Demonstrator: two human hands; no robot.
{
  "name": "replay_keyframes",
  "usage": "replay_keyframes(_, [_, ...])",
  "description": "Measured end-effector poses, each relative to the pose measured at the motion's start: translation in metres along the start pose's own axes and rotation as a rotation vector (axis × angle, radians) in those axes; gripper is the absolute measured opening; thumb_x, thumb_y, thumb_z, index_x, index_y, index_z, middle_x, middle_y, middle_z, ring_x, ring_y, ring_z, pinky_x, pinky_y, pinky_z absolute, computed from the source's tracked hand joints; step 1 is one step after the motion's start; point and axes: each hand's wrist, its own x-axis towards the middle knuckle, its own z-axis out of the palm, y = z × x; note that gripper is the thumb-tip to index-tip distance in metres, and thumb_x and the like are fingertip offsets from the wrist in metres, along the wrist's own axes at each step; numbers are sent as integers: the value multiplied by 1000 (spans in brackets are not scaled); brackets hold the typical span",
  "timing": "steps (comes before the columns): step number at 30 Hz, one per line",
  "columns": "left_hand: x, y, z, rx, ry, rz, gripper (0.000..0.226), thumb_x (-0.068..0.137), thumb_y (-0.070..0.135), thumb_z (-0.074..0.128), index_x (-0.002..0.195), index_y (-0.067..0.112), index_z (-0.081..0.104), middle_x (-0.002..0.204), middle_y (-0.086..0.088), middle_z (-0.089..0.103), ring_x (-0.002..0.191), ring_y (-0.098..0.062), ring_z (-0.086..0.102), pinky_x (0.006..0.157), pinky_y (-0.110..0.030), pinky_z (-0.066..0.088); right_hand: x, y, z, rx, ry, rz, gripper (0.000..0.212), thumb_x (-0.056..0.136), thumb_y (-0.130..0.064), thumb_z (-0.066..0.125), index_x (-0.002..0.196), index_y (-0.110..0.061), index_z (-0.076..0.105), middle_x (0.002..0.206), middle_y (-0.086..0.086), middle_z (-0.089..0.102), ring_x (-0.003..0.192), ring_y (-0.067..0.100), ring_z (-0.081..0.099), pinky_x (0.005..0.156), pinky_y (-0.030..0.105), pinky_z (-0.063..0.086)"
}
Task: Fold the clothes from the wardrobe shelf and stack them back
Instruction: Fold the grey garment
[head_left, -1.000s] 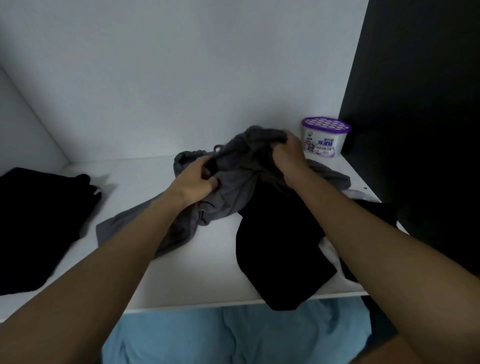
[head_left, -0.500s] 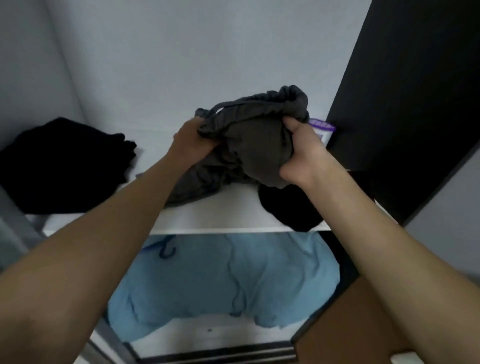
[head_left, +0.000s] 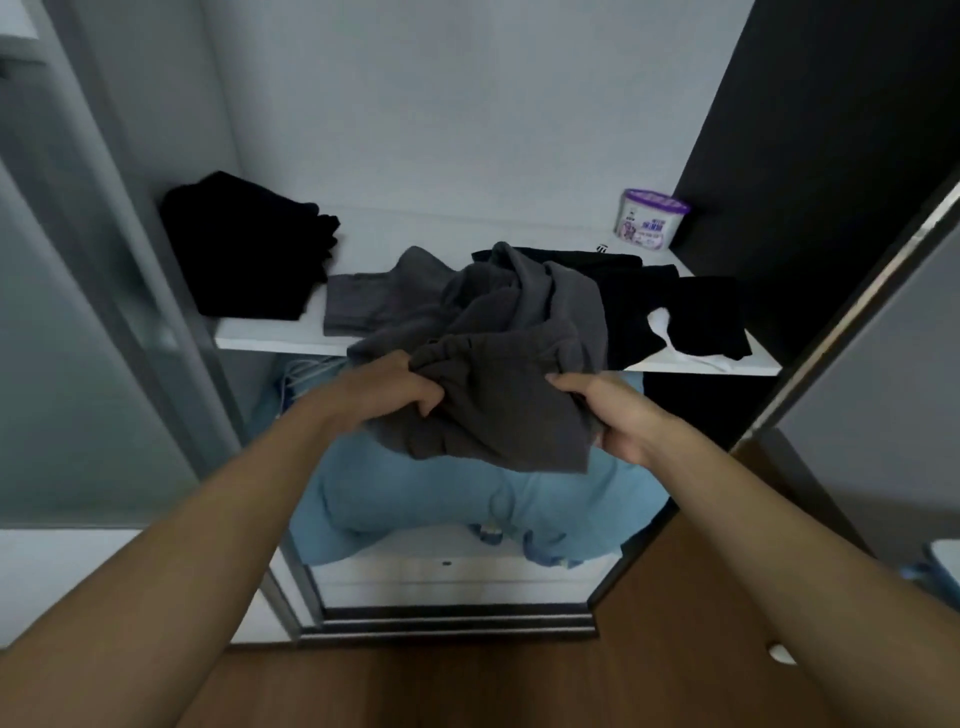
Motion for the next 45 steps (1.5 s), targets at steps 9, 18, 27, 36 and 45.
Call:
replay_keyframes(9, [-108, -37, 123, 33, -242, -367, 31, 54, 29, 71, 83, 22, 75, 89, -1, 77, 81, -19, 73, 65, -32, 60, -65, 94, -16, -8, 5, -163, 31, 84, -33, 77, 113, -24, 71, 105, -1, 75, 99, 16, 70, 86, 29, 54])
replay_keyframes(18, [-191, -76, 204, 301, -202, -299, 57, 71, 54, 74, 124, 35, 65, 121, 11, 68, 114, -13, 61, 108, -37, 45, -169, 174, -35, 246, -147, -223, 12, 86, -29, 72, 96, -26, 79, 102, 1, 78, 100, 18, 72, 87, 31, 56])
replay_keyframes(27, [-222, -75, 199, 421, -335, -231, 19, 80, 48, 75, 82, 29, 73, 85, 10, 74, 87, -14, 70, 79, -33, 53, -222, 178, -40, 225, -93, -367, 25, 91, -5, 62, 92, -24, 78, 93, -4, 78, 95, 11, 72, 83, 21, 55])
replay_keyframes(36, [-249, -77, 200, 87, -186, -47, 71, 72, 33, 89, 123, 41, 40, 131, 18, 48, 124, -1, 45, 90, -15, 43, -249, 146, 10, 276, -406, -350, 33, 73, 0, 53, 75, -19, 80, 81, 3, 76, 84, 17, 71, 81, 27, 56])
replay_keyframes(45, [-251, -70, 226, 129, -486, 54, 52, 78, 37, 84, 125, 30, 64, 123, 21, 66, 111, 7, 59, 94, -7, 43, -265, 141, 18, 273, -426, -241, 29, 60, 2, 41, 68, -2, 69, 67, 9, 68, 68, 22, 65, 68, 25, 52])
